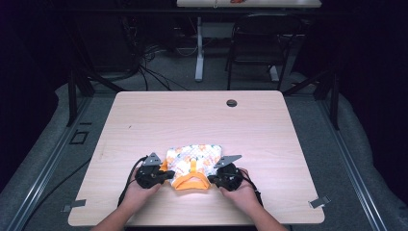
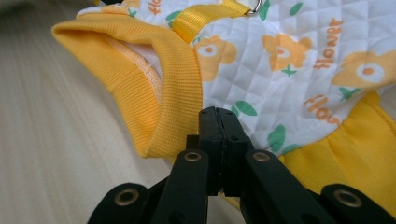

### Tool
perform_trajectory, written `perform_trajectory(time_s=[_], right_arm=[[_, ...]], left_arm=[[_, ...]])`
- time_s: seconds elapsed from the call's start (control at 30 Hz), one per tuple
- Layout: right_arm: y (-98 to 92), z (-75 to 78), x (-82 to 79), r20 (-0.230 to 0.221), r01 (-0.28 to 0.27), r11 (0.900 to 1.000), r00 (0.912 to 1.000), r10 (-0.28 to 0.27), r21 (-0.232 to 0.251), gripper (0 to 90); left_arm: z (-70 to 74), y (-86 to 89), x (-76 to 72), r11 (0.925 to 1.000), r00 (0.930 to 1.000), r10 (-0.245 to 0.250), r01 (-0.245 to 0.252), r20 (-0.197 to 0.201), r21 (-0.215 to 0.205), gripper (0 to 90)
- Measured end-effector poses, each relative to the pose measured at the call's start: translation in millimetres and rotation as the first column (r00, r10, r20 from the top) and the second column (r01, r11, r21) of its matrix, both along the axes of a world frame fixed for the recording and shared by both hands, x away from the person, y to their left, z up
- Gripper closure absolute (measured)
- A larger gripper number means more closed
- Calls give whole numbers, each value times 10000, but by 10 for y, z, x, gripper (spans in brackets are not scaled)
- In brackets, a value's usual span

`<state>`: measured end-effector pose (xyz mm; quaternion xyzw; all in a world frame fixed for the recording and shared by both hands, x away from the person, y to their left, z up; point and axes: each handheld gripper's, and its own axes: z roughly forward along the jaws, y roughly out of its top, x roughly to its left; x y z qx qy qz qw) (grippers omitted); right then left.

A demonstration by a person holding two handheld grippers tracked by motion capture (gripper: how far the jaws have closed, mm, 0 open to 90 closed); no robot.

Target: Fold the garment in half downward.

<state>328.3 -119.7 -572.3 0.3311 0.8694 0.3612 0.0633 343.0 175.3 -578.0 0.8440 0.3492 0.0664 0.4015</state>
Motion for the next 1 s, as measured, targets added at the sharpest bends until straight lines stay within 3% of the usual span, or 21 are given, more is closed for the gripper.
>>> perform_trajectory(time_s=[0.1, 0.23, 0.33, 0.6, 0.77, 1.0], right_arm=[[21, 17, 69, 63, -15, 9997, 10000, 16, -263, 899], [32, 19, 154, 56, 119, 9995, 9999, -117, -301, 900], [46, 25, 220, 74, 154, 9992, 9999, -151, -375, 899], [58, 28, 401, 43, 418, 9982, 9991, -416, -432, 900], [63, 30, 452, 4, 483, 9977, 9988, -483, -469, 900], [77, 35, 507, 52, 604, 9966, 9982, -602, -561, 900]], left_arm=[[4, -6, 70, 9999, 9999, 151, -151, -56, -5, 899], [14, -29, 147, 9997, 9998, 197, -196, -19, 142, 900], [1, -16, 212, 9992, 9991, 399, -400, -140, -70, 900], [7, -41, 323, 9981, 9981, 612, -612, -91, 65, 900], [-10, -23, 381, 9958, 9958, 873, -880, -285, -253, 900], [9, -48, 421, 9963, 9960, 853, -854, -263, -10, 900]])
